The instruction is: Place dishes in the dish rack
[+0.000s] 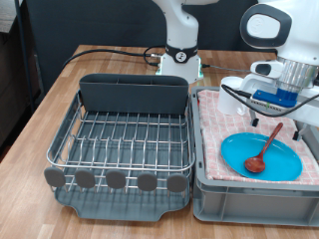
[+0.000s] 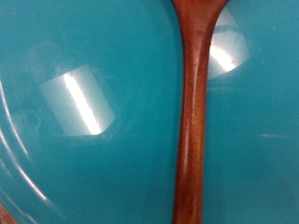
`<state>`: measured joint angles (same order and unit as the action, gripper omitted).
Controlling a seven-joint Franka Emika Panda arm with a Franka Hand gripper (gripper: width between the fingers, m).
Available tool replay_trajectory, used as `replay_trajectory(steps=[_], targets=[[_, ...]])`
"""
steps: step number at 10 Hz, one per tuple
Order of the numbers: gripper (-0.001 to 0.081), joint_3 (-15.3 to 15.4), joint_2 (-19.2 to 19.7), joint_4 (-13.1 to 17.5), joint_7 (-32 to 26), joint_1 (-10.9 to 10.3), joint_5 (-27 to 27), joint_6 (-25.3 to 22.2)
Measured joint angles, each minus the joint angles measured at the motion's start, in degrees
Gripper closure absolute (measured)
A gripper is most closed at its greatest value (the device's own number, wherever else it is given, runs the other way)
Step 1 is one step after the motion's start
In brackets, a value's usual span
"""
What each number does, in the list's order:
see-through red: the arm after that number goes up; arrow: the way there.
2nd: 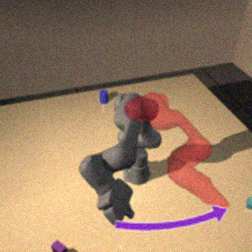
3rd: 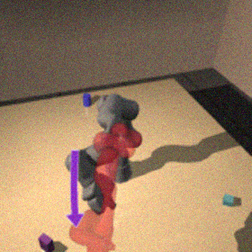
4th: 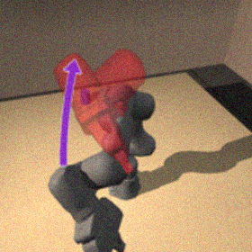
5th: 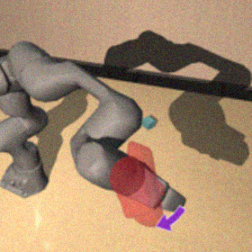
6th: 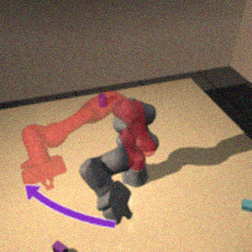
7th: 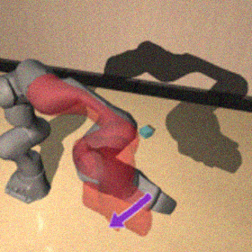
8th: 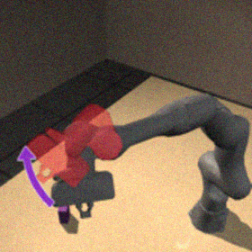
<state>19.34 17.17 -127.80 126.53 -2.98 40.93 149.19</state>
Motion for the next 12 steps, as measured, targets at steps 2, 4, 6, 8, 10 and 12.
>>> replay_trajectory(steps=[2,4,6,8,10,12], targets=[[0.0004,-0.6,1.1,0.0,1.6,-0.5,1.9,0.1],[0.0004,-1.3,1.9,0.0,3.4,-1.0,3.5,0.2],[0.0004,-1.8,2.5,0.0,5.5,-1.2,5.4,0.7],[0.0007,-2.1,3.0,0.0,6.7,-1.3,6.5,1.4],[0.0207,-2.2,3.4,0.0,7.1,-1.3,6.6,1.4],[0.0372,-2.3,3.6,0.1,7.7,-1.3,6.9,1.4]])
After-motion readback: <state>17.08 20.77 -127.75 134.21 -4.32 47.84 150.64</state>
